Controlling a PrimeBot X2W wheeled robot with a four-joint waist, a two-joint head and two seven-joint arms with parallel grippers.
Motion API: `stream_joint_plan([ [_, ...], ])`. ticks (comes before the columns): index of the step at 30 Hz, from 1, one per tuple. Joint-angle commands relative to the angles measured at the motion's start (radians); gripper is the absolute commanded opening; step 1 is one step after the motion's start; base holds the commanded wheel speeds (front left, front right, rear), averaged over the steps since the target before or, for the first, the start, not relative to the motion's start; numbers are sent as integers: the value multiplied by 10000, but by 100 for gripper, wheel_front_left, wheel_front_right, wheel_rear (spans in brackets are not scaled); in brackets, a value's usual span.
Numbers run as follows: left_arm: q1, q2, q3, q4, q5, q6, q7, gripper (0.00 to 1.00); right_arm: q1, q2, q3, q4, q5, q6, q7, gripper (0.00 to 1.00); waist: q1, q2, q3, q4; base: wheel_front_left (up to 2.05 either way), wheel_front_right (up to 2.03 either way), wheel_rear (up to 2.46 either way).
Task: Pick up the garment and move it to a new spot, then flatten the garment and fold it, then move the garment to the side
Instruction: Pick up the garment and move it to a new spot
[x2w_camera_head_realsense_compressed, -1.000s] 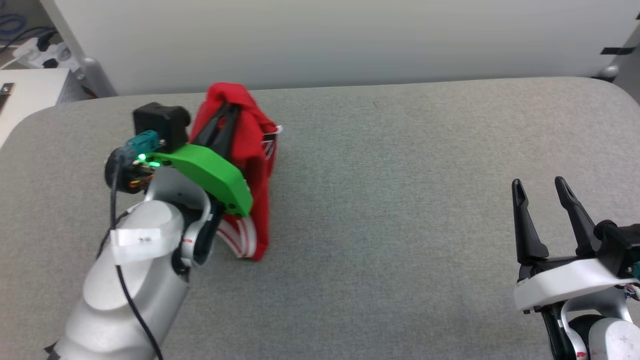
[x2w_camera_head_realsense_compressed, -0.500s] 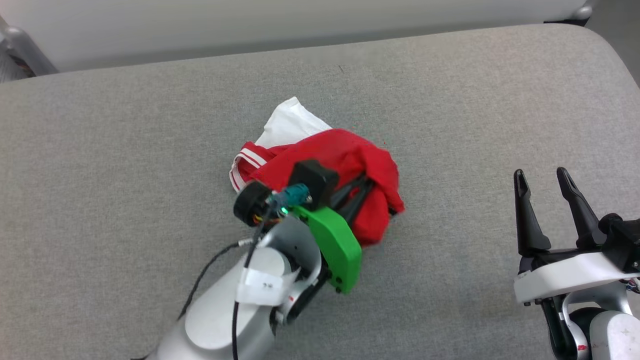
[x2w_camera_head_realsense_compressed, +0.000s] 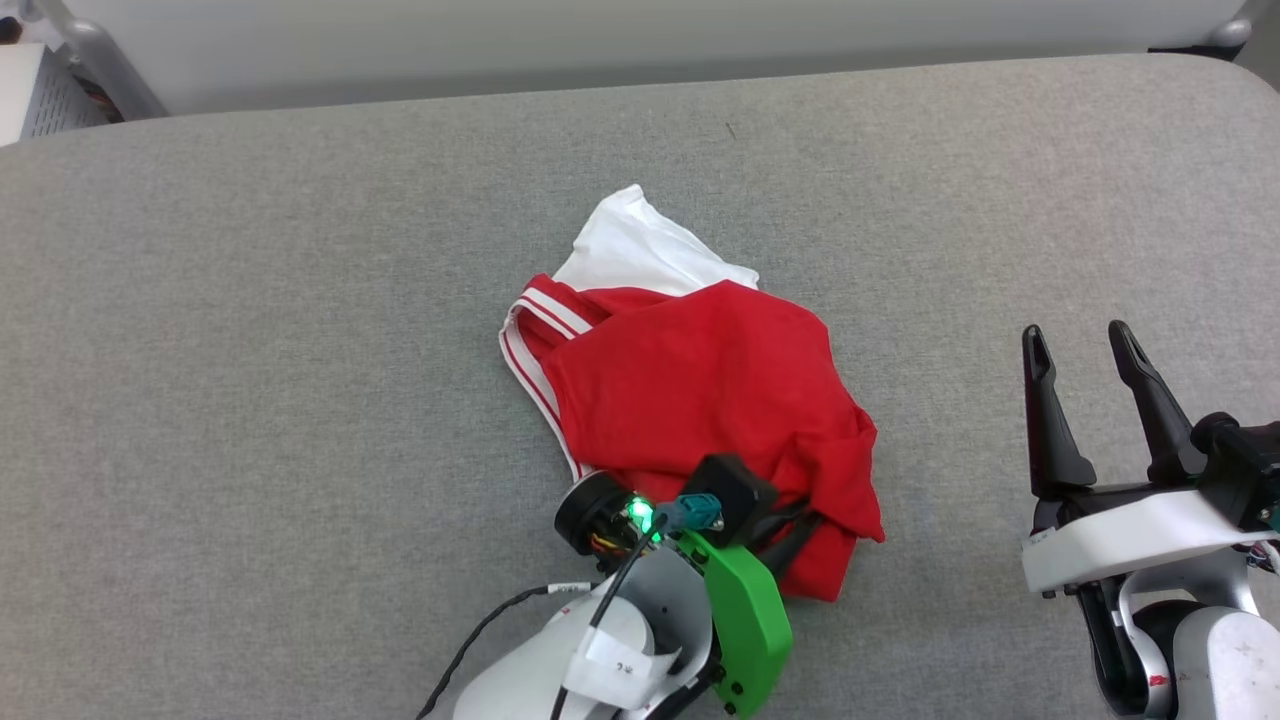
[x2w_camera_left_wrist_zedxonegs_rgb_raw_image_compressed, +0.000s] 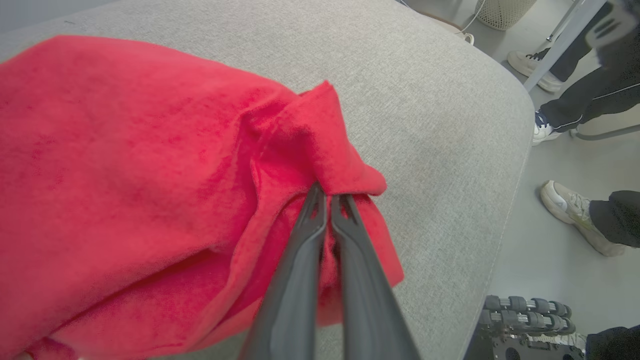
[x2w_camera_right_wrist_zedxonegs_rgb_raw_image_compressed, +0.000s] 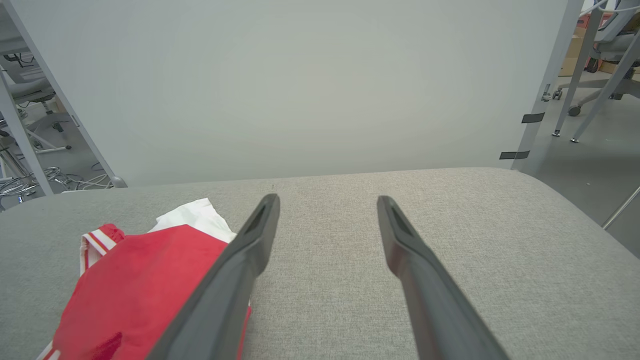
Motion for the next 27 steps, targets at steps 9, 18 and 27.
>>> stream_joint_plan([
  [9,220,-73,1303,-415,113,1012,-2586,100,273,-5,-199,37,-176,-11,87,100,0,-1,-1011,598,0,0,0],
  [18,994,786,2864,-942,-90,2209,-3464,100,731,-5,-207,-27,-232,-11,307,100,0,-1,-1693,1107,0,0,0],
  [27,2257,1895,4488,-1513,-458,2978,-3689,100,955,-5,-14,50,-272,-11,444,100,0,-1,-1931,1358,0,0,0],
])
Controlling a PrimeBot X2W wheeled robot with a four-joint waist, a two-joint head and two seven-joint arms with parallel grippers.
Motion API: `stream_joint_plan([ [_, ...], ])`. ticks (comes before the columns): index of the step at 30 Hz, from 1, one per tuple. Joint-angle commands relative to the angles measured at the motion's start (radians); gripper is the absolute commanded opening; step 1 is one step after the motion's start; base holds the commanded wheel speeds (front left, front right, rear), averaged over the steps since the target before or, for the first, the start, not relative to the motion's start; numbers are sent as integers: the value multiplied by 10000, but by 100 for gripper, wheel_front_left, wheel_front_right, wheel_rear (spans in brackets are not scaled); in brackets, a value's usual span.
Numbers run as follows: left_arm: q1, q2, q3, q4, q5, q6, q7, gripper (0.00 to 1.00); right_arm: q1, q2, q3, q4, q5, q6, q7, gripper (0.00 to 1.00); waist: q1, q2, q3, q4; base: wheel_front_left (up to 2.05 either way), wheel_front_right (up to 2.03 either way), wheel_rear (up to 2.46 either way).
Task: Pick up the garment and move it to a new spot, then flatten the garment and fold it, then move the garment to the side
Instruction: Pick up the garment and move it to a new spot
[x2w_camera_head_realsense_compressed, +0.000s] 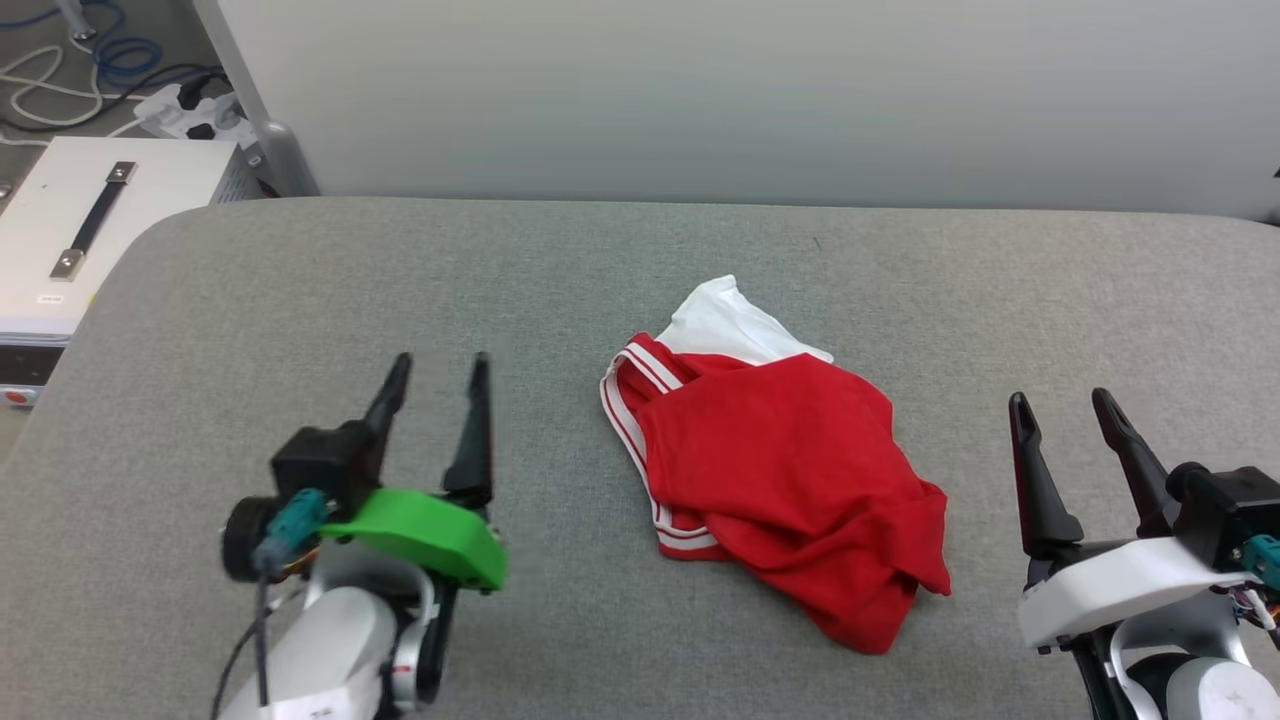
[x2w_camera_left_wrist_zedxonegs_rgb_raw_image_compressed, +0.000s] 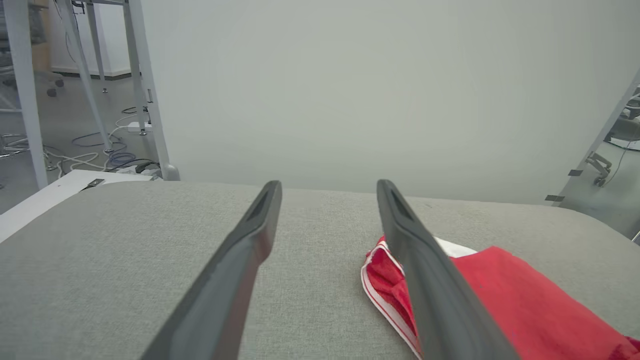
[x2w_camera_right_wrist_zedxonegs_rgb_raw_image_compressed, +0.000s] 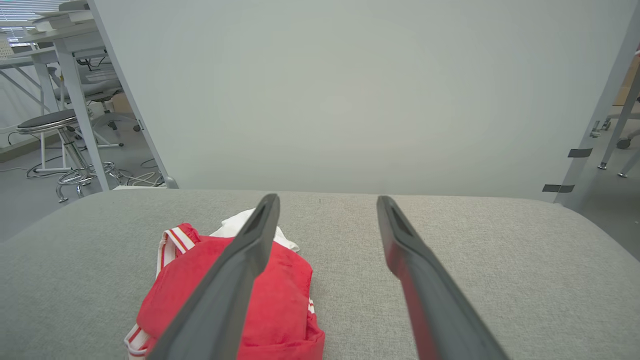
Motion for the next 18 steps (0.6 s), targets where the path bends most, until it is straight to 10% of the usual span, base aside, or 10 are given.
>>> stream_joint_plan([
  [1,288,143,169,-107,-40,86,-89,100,130,-9,22,35,-86,-11,31,100,0,0,-87,78,0,0,0],
  [18,1929,952,916,-1215,263,455,-109,100,439,-30,38,151,-74,-11,220,100,0,0,-246,89,0,0,0],
])
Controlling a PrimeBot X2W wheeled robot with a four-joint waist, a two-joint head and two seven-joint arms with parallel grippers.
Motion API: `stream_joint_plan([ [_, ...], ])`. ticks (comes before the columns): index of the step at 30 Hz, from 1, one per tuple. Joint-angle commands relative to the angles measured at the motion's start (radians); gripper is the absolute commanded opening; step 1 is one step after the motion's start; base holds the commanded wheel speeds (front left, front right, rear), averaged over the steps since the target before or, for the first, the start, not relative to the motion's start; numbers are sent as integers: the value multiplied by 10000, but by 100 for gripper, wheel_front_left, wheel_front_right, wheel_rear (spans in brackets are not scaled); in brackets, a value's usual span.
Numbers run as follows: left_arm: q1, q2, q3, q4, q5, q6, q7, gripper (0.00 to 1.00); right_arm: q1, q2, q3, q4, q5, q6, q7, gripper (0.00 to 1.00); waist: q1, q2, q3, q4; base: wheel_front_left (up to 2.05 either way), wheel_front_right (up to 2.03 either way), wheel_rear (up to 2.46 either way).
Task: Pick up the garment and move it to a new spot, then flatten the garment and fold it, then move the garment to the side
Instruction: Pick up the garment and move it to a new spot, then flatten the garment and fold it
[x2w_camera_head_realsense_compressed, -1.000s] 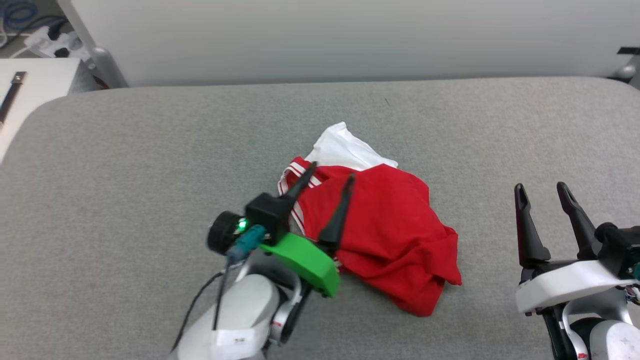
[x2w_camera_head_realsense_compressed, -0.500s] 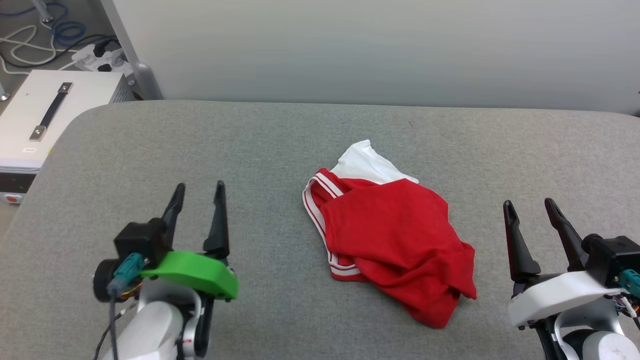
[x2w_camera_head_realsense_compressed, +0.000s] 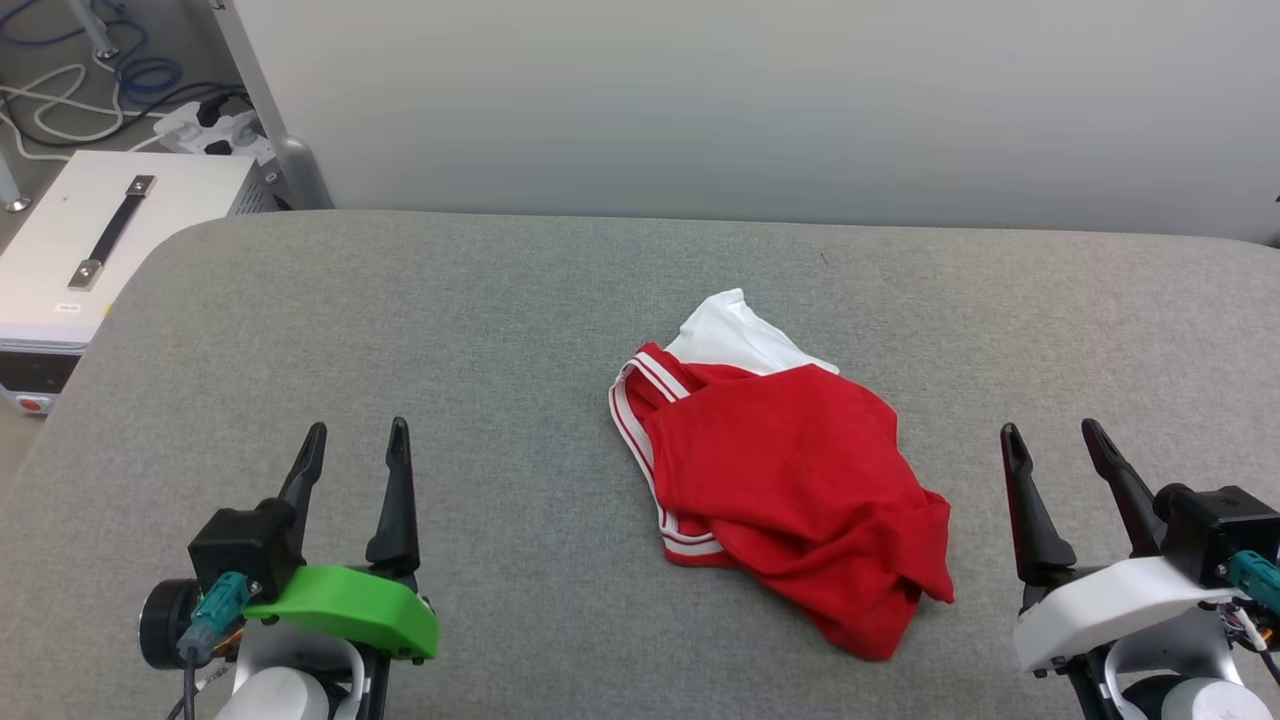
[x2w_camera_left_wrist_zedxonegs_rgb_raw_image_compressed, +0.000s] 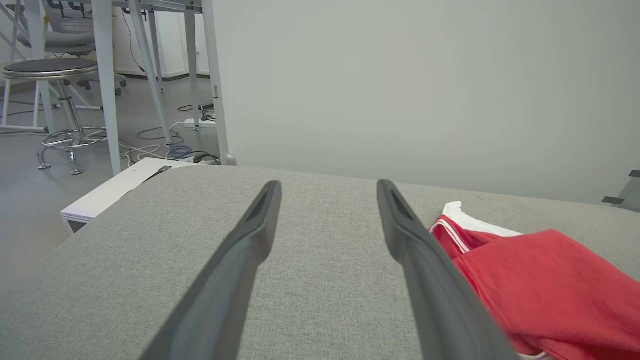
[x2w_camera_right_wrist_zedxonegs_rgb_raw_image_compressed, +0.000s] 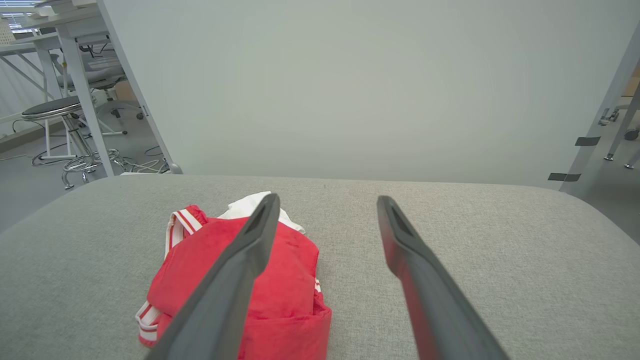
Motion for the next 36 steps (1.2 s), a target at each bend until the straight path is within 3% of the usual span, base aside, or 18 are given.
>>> stream_joint_plan([
  [1,119,87,-33,-72,127,70,-19,100,87,-26,-2,9,-67,-11,27,100,0,0,22,-3,0,0,0],
  [14,-26,89,-31,-236,156,193,-7,100,-88,-125,-406,288,271,-11,163,100,0,0,256,53,0,0,0],
  [22,-429,-129,16,-420,232,182,-28,100,-1256,-917,-594,1642,1063,-11,1042,100,0,0,933,313,0,0,0],
  [28,-879,-421,34,-412,384,63,-48,100,-2714,-1832,130,2897,1988,-11,2274,100,0,0,1646,702,0,0,0],
  [36,-1423,-972,143,-264,581,-268,-59,100,-4634,-2856,2119,4073,3155,-11,3610,100,0,0,2475,1297,0,0,0],
])
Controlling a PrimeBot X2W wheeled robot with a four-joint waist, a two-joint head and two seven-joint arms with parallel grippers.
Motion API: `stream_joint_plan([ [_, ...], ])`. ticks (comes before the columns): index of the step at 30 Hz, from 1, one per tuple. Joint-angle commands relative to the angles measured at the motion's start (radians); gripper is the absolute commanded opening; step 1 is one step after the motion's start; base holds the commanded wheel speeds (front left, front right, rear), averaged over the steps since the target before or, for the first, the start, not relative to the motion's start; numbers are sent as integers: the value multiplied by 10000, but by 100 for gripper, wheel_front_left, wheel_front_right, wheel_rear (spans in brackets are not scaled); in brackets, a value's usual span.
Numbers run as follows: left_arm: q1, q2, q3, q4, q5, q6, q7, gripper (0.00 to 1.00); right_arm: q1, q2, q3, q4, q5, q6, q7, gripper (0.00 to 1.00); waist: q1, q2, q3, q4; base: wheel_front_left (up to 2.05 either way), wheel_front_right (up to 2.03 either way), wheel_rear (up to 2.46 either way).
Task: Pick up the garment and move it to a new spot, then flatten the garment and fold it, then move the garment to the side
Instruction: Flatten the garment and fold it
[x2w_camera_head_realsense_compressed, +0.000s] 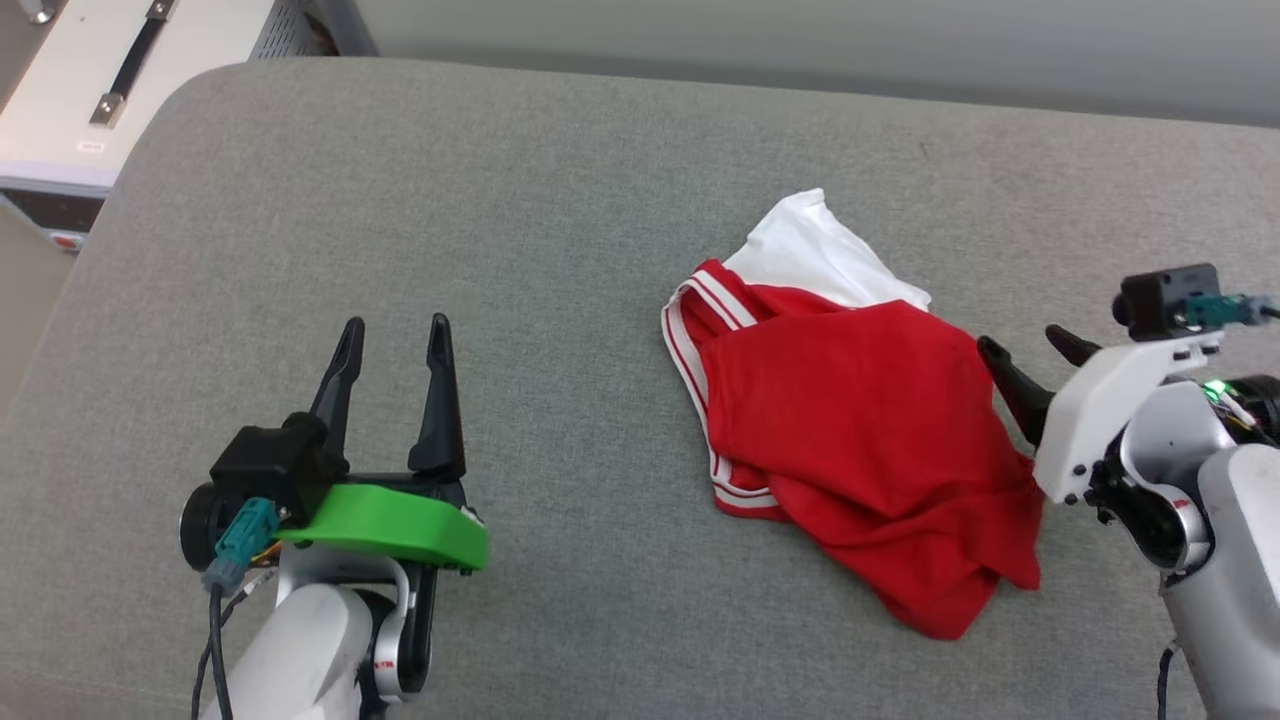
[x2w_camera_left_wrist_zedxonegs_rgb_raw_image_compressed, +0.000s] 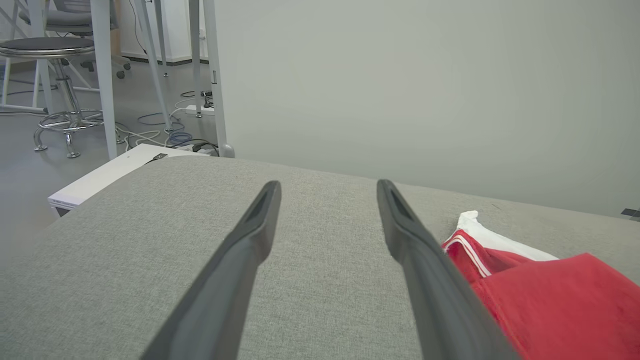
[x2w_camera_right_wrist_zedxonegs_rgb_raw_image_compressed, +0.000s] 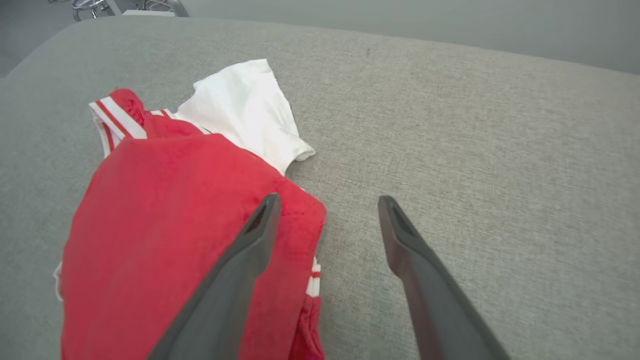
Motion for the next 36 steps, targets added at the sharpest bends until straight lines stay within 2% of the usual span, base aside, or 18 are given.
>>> stream_joint_plan([
  [1,-229,-122,76,41,150,-90,-56,100,-343,-123,356,191,207,-9,184,100,0,0,510,459,0,0,0],
  [8,-361,-567,360,247,501,-429,-57,100,-1244,-761,2215,1312,1090,-9,1345,100,0,0,828,683,0,0,0],
  [15,-263,-865,641,435,762,-706,-58,100,-1140,-1049,3671,2085,2148,-9,2383,100,0,0,782,675,0,0,0],
  [16,-251,-905,684,461,790,-751,-58,100,-1101,-1053,3823,2150,2330,-9,2512,30,0,0,766,665,0,0,0],
  [17,-243,-930,720,482,817,-783,-58,100,-1101,-1051,3901,2154,2459,-9,2509,0,0,0,748,648,0,0,0],
  [22,-167,-1022,903,615,970,-937,-58,100,-1235,-1216,3935,2170,2756,-9,2002,0,0,0,523,524,0,0,0],
  [27,53,-1018,1031,713,1070,-1002,-58,100,-978,-1426,3344,1812,2682,-9,1120,0,0,0,147,341,0,0,0],
  [32,367,-901,1126,764,1094,-1018,-58,100,-15,-1672,2563,1123,2291,-9,706,0,0,0,-302,0,0,0,0],
  [36,565,-821,1089,773,1082,-1005,-4,100,1337,-1471,1559,549,1816,-9,600,0,0,0,-575,-207,0,0,0],
])
